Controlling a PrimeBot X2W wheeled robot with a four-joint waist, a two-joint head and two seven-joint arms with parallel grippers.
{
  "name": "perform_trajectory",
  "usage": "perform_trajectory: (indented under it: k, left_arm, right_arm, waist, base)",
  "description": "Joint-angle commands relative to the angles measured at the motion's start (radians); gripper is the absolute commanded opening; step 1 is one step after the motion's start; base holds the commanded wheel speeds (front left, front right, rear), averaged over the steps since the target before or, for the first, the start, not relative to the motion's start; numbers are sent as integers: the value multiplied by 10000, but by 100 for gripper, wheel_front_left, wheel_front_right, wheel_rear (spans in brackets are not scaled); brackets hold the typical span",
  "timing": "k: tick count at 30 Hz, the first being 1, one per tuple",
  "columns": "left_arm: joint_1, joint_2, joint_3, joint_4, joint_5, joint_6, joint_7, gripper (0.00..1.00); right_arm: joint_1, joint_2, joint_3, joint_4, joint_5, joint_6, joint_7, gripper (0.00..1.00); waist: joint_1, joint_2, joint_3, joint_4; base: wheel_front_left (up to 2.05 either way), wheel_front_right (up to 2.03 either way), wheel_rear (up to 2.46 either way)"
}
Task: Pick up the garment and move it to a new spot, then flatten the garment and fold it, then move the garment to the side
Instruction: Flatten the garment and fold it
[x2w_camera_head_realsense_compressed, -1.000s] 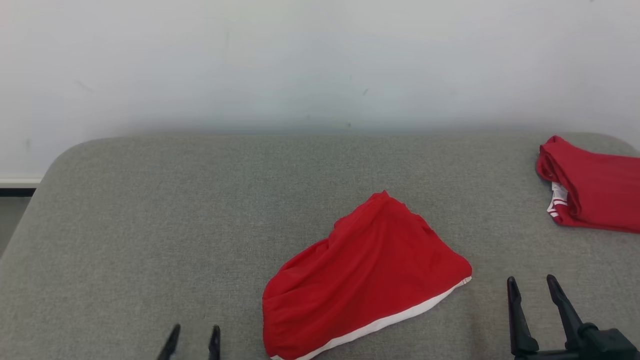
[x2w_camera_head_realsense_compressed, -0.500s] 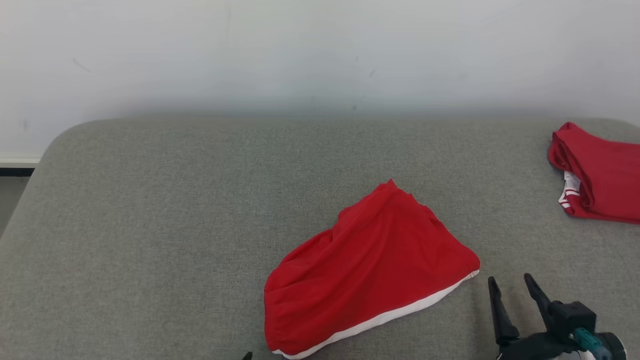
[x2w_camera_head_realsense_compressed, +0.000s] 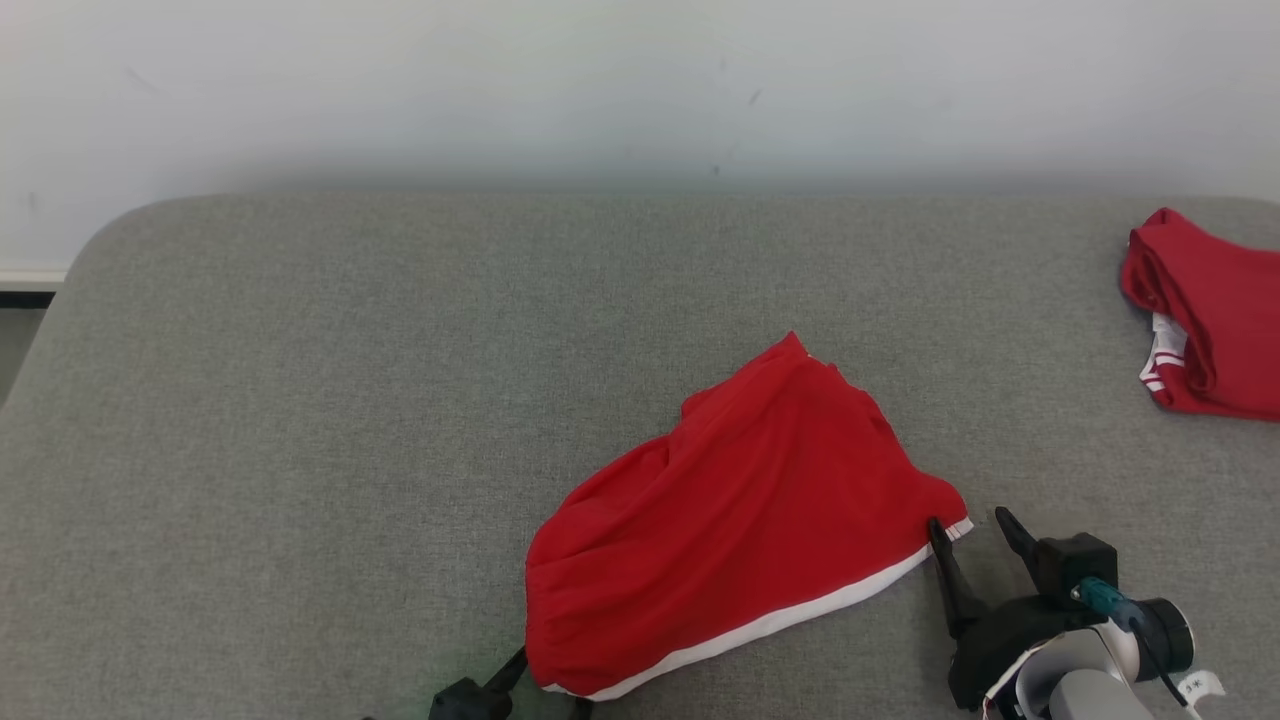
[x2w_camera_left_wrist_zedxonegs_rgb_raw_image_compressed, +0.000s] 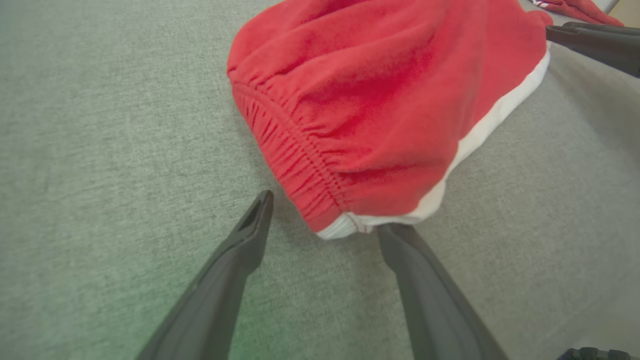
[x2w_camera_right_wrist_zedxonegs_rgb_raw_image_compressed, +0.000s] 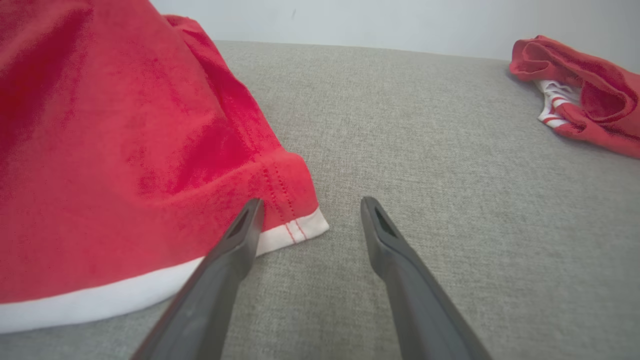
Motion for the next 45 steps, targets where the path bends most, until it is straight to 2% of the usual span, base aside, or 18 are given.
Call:
perform_trajectory:
  k: [1,3,4,5,6,11,21,27,30,35,39,44,45]
  left_arm:
    - [-174,48,-49,9,-76,18,-73,100]
    - [-297,88,-202,-33,-145,18,-73,100]
    - [-357,98,-276,-58,-187,18,-73,90]
    - [-386,107,-375,-44,-247,18,-72,24]
    - [-426,122,-490,-46,-289,18,-72,0]
    - [-258,213,-626,-397,-396,17,-63,0]
    - [774,487,-213,-1890,-75,19,-64,0]
    - [167,982,-306,-2833,122,18,-64,0]
    - [-729,1468,-681,-3417,106,18,266,0]
    - [-3246,2400,-1436,-4162,-677,23,1163,0]
    - [-5937,3032,-2203,-4007,-1749,23,1849,0]
    - [-9442,3421,-2849,-3081,-3409,23,2443,0]
    - [-9442,3421,-2849,-3081,-3409,23,2443,0]
  right_arm:
    - [-177,-27,74,167,-37,-29,-55,100]
    - [-423,-15,234,652,-43,-29,-63,100]
    - [-556,2,291,873,2,-29,-65,100]
    - [-648,25,389,1103,67,-29,-39,32]
    - [-712,53,476,1281,154,-29,-35,0]
    - [-705,-103,720,1350,513,-29,-52,0]
    - [763,-309,672,-932,1302,-29,-67,0]
    - [522,-499,1144,-2234,1855,-30,-14,0]
    - [-2,-610,1363,-2913,2210,-30,314,0]
    - [-1594,-794,1454,-3595,2927,-30,1101,0]
    - [-3631,-778,1253,-3235,3257,-30,1784,0]
    - [-6920,-504,994,-2310,3368,-30,2639,0]
    - [-6920,-504,994,-2310,3368,-30,2639,0]
  waist:
    - [-1,-1,128,12]
    - [-1,-1,199,39]
    - [-1,-1,234,65]
    - [-1,-1,252,98]
    - [-1,-1,257,128]
    - [-1,-1,149,213]
    - [-1,-1,-370,129]
    - [-1,-1,-512,-143]
    - [-1,-1,-446,-234]
    - [-1,-1,160,-330]
    - [-1,-1,1062,-420]
    - [-1,-1,2510,-579]
    - [-1,-1,2510,-579]
  base:
    - [0,0,0]
    - [0,0,0]
    - [0,0,0]
    - [0,0,0]
    - [0,0,0]
    - [0,0,0]
    - [0,0,0]
    - [0,0,0]
    - [0,0,0]
    - [0,0,0]
    - [0,0,0]
    - [0,0,0]
    - [0,0,0]
